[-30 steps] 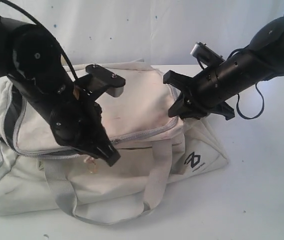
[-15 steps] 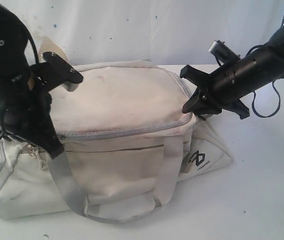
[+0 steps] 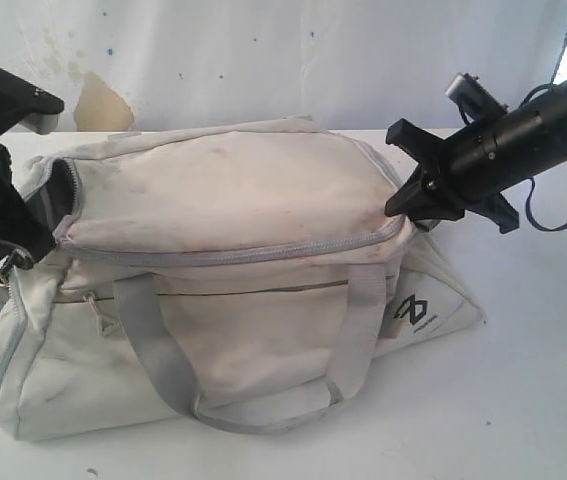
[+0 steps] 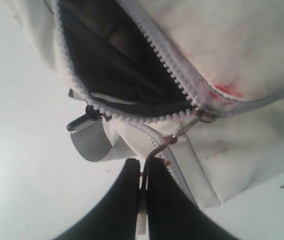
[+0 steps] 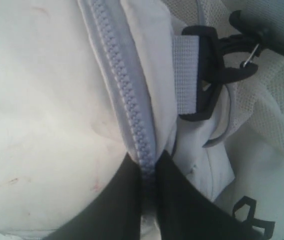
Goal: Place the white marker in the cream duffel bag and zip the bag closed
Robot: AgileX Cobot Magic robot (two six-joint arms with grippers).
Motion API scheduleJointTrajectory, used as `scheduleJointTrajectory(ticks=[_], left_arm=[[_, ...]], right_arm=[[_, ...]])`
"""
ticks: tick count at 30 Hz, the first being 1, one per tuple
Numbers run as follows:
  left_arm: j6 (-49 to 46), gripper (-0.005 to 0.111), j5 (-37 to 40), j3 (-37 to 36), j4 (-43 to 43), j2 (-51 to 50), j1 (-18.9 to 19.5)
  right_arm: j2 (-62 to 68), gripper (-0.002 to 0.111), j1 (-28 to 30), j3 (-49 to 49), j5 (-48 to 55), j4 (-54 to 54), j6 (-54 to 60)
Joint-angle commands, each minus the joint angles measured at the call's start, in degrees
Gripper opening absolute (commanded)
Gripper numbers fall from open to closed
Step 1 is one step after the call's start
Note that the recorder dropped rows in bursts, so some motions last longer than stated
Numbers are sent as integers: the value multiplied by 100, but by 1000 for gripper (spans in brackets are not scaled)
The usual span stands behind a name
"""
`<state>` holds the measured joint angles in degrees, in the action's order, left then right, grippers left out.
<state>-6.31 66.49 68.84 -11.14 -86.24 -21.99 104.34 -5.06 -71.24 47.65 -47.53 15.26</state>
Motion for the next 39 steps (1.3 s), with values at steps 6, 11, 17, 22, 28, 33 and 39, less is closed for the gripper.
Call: scheduleJointTrajectory(ticks=[6, 11, 17, 22, 28, 33, 39], left_arm=[[397, 0, -27, -17, -328, 246, 467], [-616, 0, -39, -17, 1239, 362, 467], [-2092, 0, -16, -17, 2890, 377, 467], [-2295, 0, -52, -17, 2925, 377, 467], [-2809, 0, -384, -17, 3443, 377, 467], [-3170, 0, -646, -17, 4199, 377, 467], [-2878, 0, -817, -17, 4330, 377, 467]], right_arm=[[3, 0, 164, -13, -348, 973, 234], [3, 0, 164, -13, -338, 1002, 234], [-10, 1, 164, -13, -265, 918, 408], [-190, 31, 164, -69, -158, 876, 894], [-479, 68, 164, -279, -3, 876, 1049], [-717, 67, 84, -344, 305, 861, 1500], [-761, 62, -469, -344, 560, 861, 2417]])
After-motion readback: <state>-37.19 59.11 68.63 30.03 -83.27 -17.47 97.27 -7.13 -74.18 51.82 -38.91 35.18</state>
